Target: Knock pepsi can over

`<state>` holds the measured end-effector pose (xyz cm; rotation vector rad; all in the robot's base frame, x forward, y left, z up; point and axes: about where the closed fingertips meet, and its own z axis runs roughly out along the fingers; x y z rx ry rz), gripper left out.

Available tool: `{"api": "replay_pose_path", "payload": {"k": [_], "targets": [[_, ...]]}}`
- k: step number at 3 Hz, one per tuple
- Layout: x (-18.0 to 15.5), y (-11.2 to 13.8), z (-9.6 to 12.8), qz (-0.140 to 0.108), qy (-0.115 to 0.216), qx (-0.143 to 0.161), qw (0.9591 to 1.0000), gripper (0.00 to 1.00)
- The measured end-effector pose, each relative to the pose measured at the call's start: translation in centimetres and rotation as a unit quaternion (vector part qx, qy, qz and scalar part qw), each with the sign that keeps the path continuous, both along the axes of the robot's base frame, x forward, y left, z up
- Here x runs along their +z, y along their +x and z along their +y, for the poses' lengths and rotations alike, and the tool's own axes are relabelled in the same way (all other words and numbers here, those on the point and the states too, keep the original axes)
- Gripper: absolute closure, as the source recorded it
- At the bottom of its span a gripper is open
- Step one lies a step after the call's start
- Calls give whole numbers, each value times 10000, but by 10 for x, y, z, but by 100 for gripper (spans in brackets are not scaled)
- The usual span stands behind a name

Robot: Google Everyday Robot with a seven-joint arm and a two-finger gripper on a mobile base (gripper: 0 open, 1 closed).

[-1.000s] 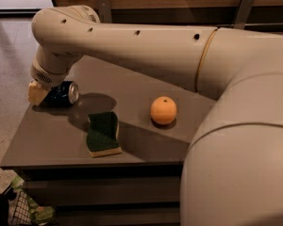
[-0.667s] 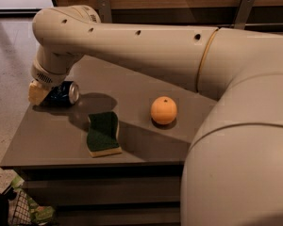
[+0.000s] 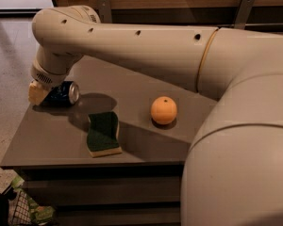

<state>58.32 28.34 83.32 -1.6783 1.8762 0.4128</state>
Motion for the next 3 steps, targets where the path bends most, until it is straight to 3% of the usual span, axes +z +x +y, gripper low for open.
{"api": "replay_pose_path", "payload": {"k": [1, 2, 3], "targets": [[0, -1, 1, 1, -3, 12, 10000, 13], [0, -2, 2, 2, -6, 23, 10000, 0], [0, -2, 2, 2, -6, 24, 10000, 0]]}}
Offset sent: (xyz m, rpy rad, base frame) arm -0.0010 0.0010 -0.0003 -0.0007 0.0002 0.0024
